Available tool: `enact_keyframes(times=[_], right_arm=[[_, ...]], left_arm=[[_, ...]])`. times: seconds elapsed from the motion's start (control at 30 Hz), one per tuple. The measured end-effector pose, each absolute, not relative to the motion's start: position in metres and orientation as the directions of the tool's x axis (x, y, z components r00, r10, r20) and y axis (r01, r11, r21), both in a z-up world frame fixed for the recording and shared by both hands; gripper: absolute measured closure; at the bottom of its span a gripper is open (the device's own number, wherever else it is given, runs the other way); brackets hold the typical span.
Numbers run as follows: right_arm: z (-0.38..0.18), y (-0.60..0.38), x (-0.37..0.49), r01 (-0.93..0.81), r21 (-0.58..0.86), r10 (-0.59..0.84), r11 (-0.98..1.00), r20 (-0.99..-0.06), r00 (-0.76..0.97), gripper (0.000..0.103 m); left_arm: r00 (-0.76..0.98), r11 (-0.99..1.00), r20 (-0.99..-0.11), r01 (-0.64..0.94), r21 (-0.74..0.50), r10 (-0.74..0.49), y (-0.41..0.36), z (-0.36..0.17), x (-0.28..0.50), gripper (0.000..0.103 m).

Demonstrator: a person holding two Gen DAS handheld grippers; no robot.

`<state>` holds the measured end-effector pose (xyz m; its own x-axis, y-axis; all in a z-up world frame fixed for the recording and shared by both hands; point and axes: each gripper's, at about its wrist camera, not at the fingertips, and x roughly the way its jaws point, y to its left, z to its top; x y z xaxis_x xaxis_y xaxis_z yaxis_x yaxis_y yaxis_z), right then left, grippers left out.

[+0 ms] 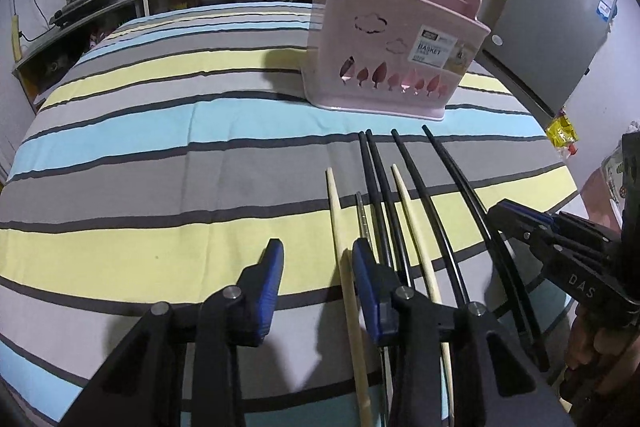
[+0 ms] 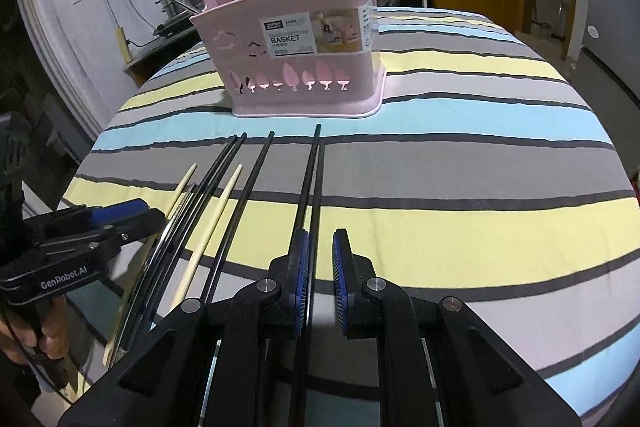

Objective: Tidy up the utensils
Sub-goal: 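Grasp a bamboo chopstick with the left tool while the right tool grasps another black chopstick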

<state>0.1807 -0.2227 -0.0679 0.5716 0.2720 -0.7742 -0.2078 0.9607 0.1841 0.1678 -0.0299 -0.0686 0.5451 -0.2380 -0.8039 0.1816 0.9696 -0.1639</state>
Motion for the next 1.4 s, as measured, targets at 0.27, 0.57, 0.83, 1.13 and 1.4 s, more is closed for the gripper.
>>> enact_keyframes(times=[0.27, 0.57, 0.83, 1.13, 1.4], right_arm=[[-0.068, -0.219, 0.188, -0.208, 0.162, 0.253, 0.965, -0.784, 0.566, 0.090], [-0.067, -0.224, 0.202, -0.182, 0.159, 0.235, 0.970, -0.797, 0.557, 0.090], [-0.068, -0.217, 0.227, -0.169, 0.165, 0.231, 0.972, -0.810, 0.539, 0.090], [-0.066, -0.218, 0.234, -0.166, 0.185, 0.246, 0.969, -0.809, 0.533, 0.097], [-0.047, -0.219, 0.225, -0.189, 0.208, 0.279, 0.960, -0.781, 0.559, 0.097]], left_arm=[[0.548, 0.976, -0.812, 0.182, -0.119, -0.201, -0.035, -0.069, 0.176, 0.076], [0.528, 0.979, -0.828, 0.170, -0.115, -0.189, -0.033, -0.069, 0.187, 0.083], [0.502, 0.973, -0.840, 0.195, -0.124, -0.207, -0.037, -0.069, 0.205, 0.083], [0.494, 0.968, -0.836, 0.189, -0.164, -0.238, -0.032, -0.068, 0.211, 0.097], [0.510, 0.959, -0.815, 0.206, -0.194, -0.274, -0.030, -0.052, 0.207, 0.097]])
